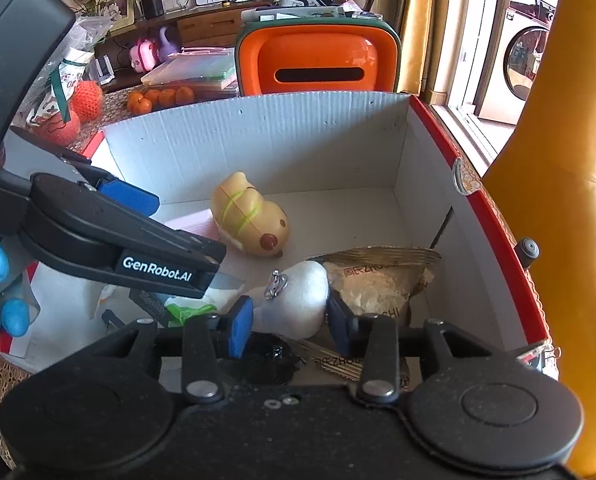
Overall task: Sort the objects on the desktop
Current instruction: 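Open left tool dropping pink pad while right tool releases white toy into box, then move both tools back toward the pink binder clip and white packet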
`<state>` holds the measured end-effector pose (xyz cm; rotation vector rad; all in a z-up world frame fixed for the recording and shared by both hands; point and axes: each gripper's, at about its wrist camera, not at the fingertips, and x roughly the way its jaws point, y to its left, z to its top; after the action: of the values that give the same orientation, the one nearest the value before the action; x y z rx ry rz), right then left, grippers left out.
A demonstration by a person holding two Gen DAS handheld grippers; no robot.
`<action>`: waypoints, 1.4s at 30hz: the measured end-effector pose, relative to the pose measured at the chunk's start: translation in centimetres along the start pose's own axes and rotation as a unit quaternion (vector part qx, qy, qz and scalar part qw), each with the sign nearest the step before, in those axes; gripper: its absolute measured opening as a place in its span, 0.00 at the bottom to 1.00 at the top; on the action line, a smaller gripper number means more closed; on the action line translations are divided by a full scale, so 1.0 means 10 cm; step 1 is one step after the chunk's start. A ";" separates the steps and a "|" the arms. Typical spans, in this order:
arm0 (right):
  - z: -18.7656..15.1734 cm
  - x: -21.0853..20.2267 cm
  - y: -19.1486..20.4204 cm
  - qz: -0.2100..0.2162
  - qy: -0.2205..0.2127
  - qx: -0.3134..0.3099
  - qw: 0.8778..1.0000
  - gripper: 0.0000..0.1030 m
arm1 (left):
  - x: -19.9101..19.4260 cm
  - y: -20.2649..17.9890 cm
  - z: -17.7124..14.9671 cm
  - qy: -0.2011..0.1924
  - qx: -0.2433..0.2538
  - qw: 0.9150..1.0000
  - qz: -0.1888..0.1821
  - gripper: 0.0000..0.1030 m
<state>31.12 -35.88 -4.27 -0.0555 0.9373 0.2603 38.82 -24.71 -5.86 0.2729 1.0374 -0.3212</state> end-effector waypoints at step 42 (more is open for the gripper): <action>-0.44 -1.37 0.75 0.032 -0.096 -0.023 0.995 0.87 | -1.87 0.35 -1.31 -0.141 -0.037 0.986 -0.081 0.66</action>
<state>18.10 -32.05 4.61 -0.0420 0.7419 0.3413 21.02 -14.17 4.43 0.0727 0.7910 -0.4525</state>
